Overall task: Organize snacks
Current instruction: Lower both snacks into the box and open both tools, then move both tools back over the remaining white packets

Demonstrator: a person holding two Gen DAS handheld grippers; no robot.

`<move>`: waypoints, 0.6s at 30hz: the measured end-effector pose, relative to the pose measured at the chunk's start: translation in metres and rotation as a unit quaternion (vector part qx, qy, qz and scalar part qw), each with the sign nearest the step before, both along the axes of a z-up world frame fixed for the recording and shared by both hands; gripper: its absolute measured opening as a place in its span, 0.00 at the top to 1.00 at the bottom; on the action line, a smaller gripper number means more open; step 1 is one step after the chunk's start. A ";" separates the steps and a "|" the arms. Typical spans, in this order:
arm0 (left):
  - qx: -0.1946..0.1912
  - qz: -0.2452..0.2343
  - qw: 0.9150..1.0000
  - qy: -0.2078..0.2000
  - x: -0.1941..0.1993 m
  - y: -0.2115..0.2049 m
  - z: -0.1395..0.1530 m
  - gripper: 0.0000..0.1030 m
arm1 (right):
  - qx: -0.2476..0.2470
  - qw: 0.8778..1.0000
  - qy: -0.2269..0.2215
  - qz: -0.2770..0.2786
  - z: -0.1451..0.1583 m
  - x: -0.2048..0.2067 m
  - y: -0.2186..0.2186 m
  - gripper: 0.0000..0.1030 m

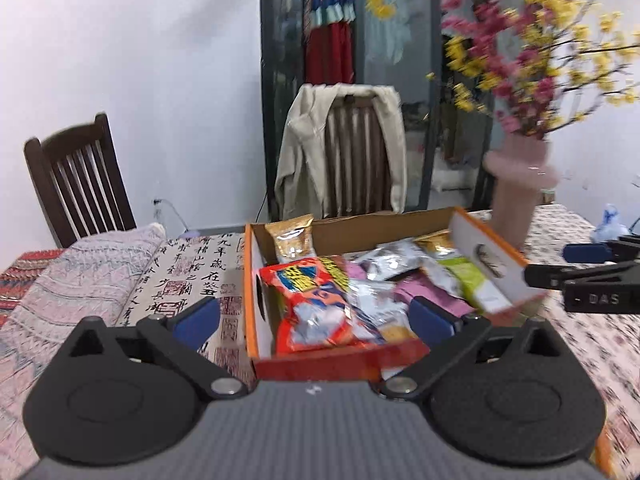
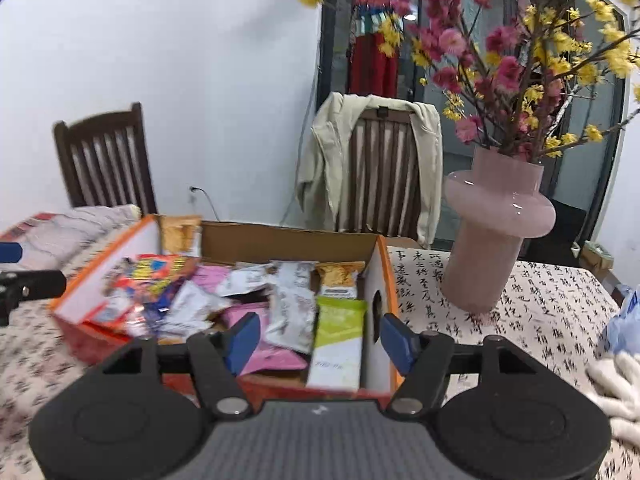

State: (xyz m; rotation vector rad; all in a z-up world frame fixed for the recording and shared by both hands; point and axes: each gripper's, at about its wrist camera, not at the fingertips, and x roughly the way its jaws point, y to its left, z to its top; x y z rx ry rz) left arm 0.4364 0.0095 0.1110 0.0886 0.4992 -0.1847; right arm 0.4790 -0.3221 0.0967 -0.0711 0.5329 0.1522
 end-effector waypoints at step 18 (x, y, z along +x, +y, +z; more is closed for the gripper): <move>-0.032 0.037 0.998 -0.030 -0.227 0.000 -0.004 0.00 | 0.035 0.992 -0.056 0.106 -0.002 -0.231 -0.012 0.09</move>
